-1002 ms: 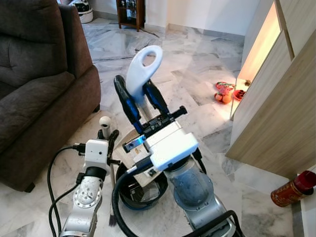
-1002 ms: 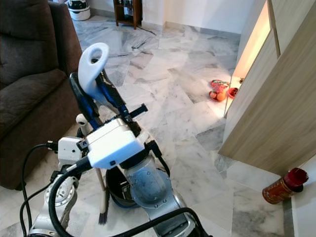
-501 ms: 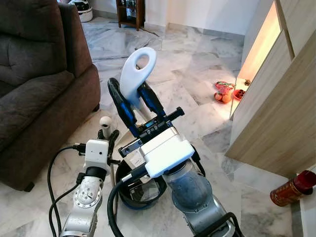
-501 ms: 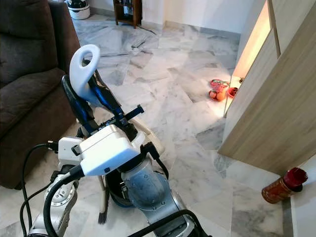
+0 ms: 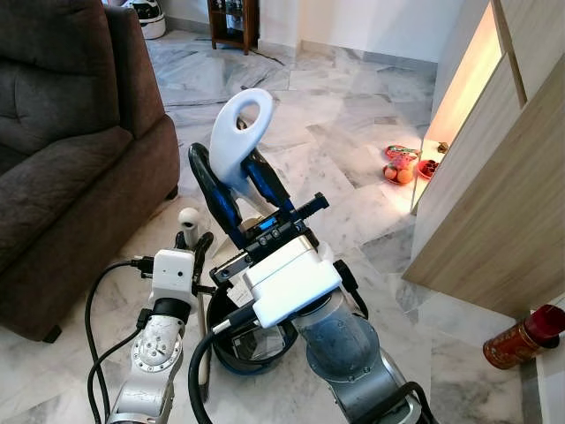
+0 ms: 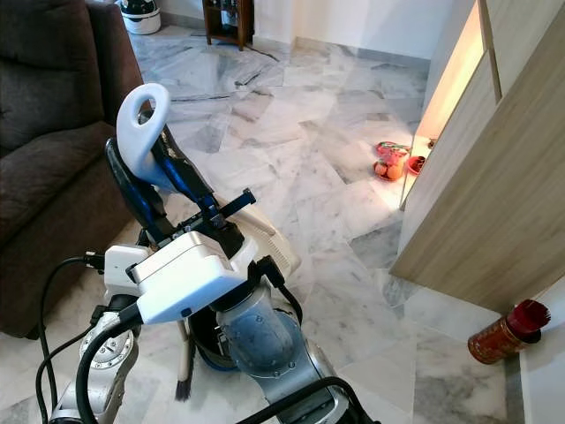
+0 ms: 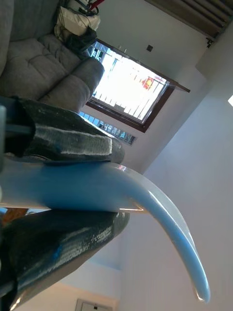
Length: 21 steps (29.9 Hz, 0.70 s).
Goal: Sweep floor
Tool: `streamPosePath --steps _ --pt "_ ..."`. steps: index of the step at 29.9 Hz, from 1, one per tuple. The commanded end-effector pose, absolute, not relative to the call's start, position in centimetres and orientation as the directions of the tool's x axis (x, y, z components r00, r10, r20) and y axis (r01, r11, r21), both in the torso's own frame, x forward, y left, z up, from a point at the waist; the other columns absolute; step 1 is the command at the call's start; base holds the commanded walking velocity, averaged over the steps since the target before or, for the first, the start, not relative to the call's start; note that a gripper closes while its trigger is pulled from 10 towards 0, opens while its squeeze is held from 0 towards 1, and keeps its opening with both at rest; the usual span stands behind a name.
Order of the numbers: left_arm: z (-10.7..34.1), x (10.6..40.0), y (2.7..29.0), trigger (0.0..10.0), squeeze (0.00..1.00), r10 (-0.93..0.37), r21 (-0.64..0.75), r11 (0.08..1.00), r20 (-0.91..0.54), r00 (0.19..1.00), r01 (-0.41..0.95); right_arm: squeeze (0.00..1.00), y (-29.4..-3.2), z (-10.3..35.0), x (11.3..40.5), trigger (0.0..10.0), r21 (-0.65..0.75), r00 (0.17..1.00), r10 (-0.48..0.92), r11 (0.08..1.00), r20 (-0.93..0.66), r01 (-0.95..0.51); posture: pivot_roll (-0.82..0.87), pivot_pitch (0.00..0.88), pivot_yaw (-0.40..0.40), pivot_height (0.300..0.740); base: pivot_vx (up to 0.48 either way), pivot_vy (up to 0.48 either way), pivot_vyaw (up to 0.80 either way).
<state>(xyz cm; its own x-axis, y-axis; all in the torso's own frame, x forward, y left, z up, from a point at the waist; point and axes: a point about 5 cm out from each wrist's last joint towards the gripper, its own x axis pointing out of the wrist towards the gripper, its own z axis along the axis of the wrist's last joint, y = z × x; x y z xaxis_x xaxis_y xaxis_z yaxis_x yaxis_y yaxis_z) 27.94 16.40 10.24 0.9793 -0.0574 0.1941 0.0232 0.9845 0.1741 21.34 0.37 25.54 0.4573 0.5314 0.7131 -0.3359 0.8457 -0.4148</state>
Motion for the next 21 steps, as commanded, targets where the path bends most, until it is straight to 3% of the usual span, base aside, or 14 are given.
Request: streamPosePath --steps 1,15,21 --pt "11.27 28.07 15.96 10.0 0.0 -0.085 0.197 0.98 0.252 0.964 0.035 0.0 0.43 26.75 20.44 10.0 -0.429 0.381 0.528 0.846 0.759 -0.318 0.04 0.097 -0.033 0.74 0.0 0.0 0.0" --pt "11.24 28.08 15.96 10.0 0.0 -0.087 0.198 0.98 0.249 0.965 0.037 0.0 0.4 26.76 20.52 10.0 -0.454 0.377 0.529 0.847 0.76 -0.274 0.04 0.1 -0.033 0.74 0.0 0.0 0.0" --pt "11.26 28.08 15.92 10.0 0.0 -0.089 0.198 0.98 0.249 0.964 0.039 0.0 0.01 26.68 21.31 10.0 -0.44 0.415 0.506 0.862 0.756 -0.25 0.04 0.098 -0.032 0.74 0.0 0.0 0.0"
